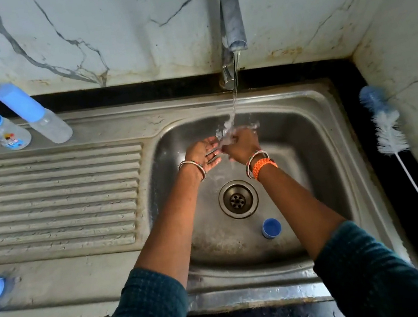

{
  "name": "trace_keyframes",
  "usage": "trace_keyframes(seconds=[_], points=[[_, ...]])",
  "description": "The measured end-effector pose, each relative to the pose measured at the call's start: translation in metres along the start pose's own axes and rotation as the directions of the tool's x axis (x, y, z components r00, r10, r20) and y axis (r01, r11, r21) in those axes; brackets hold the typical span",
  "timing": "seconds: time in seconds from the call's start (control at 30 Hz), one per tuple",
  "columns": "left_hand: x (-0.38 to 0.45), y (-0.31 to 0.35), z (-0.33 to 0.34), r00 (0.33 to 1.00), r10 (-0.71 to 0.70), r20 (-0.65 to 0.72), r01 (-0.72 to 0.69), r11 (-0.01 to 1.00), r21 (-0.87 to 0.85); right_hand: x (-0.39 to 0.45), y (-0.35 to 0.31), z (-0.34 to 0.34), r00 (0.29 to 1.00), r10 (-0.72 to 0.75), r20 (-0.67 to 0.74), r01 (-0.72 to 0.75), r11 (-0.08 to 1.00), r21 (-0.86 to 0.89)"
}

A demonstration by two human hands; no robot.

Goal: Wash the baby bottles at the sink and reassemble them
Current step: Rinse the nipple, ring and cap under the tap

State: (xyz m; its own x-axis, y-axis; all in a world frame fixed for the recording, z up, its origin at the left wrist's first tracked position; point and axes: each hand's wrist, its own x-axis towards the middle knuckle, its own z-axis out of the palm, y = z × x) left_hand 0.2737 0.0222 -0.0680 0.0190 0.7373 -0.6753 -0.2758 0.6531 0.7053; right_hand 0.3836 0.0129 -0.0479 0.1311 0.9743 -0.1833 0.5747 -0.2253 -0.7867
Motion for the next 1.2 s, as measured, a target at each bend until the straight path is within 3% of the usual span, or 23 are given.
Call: trace_keyframes(seconds=[0.07, 0.13, 0.17, 0.23, 0.3, 0.37, 0.47, 0.53, 0.6, 0.63, 0.7, 0.77, 0.8, 0.9, 1.07, 1.17, 1.2], points=[[0.002, 0.000, 0.000, 1.000, 0.006, 0.005, -0.006, 1.000, -0.024, -0.001, -0.002, -0.002, 0.999, -0.021, -0.026, 0.021, 1.000, -0.008], [0.003, 0.000, -0.002, 1.000, 0.006, 0.006, -0.006, 0.999, -0.043, -0.002, -0.015, -0.008, 0.997, 0.023, -0.068, -0.006, 0.973, 0.229], [0.003, 0.000, -0.002, 1.000, 0.001, 0.007, -0.001, 0.999, -0.047, -0.002, -0.021, -0.012, 0.994, 0.109, 0.000, -0.097, 0.884, 0.457], [0.001, 0.001, 0.001, 1.000, -0.013, 0.016, 0.014, 0.998, -0.069, 0.000, -0.025, -0.018, 0.939, 0.220, 0.265, -0.342, 0.507, 0.791], [0.000, 0.002, 0.004, 0.999, -0.016, 0.038, 0.020, 0.996, -0.090, 0.001, -0.021, -0.026, 0.857, 0.225, 0.465, -0.514, 0.283, 0.810], [-0.001, 0.003, 0.004, 0.998, -0.012, 0.057, 0.017, 0.996, -0.086, 0.005, -0.015, -0.031, 0.823, 0.222, 0.522, -0.566, 0.247, 0.787], [-0.001, 0.005, 0.003, 0.999, -0.010, 0.053, 0.013, 0.999, -0.050, 0.006, -0.008, -0.029, 0.840, 0.251, 0.481, -0.542, 0.333, 0.771], [-0.002, 0.004, 0.002, 0.999, -0.019, 0.039, 0.019, 1.000, -0.020, 0.008, -0.001, -0.022, 0.895, 0.240, 0.376, -0.443, 0.575, 0.688], [-0.003, 0.003, 0.000, 1.000, -0.030, 0.011, 0.030, 1.000, 0.007, 0.008, 0.006, -0.016, 0.966, 0.177, 0.188, -0.234, 0.909, 0.345], [-0.003, 0.001, -0.001, 0.999, -0.035, 0.003, 0.035, 0.999, 0.017, 0.008, 0.006, -0.014, 0.990, 0.097, 0.099, -0.111, 0.984, 0.138], [-0.002, -0.002, -0.004, 0.999, -0.042, 0.001, 0.042, 0.999, 0.026, 0.007, 0.000, -0.013, 0.998, -0.061, -0.033, 0.060, 0.998, -0.038], [0.000, -0.002, -0.007, 0.999, -0.044, 0.000, 0.044, 0.999, 0.028, 0.007, -0.004, -0.012, 0.983, -0.126, -0.132, 0.126, 0.992, -0.008], [0.000, -0.002, -0.008, 0.999, -0.044, -0.005, 0.044, 0.998, 0.035, 0.009, -0.005, -0.010, 0.983, -0.135, -0.125, 0.134, 0.991, -0.021], [-0.001, -0.004, -0.005, 0.998, -0.053, -0.014, 0.054, 0.998, 0.036, 0.005, 0.006, -0.002, 0.996, -0.017, 0.085, 0.036, 0.973, -0.226], [-0.001, -0.005, -0.008, 0.999, -0.049, -0.018, 0.049, 0.998, 0.027, 0.011, -0.010, -0.006, 0.988, -0.099, -0.118, 0.087, 0.991, -0.100], [-0.005, -0.007, -0.006, 0.998, -0.042, -0.036, 0.041, 0.999, -0.010, 0.011, -0.010, -0.012, 0.999, 0.007, 0.043, 0.002, 0.978, -0.209], [-0.006, -0.006, -0.005, 0.999, -0.035, -0.015, 0.035, 0.999, -0.029, 0.010, -0.011, -0.015, 0.999, 0.018, 0.037, -0.010, 0.979, -0.206]])
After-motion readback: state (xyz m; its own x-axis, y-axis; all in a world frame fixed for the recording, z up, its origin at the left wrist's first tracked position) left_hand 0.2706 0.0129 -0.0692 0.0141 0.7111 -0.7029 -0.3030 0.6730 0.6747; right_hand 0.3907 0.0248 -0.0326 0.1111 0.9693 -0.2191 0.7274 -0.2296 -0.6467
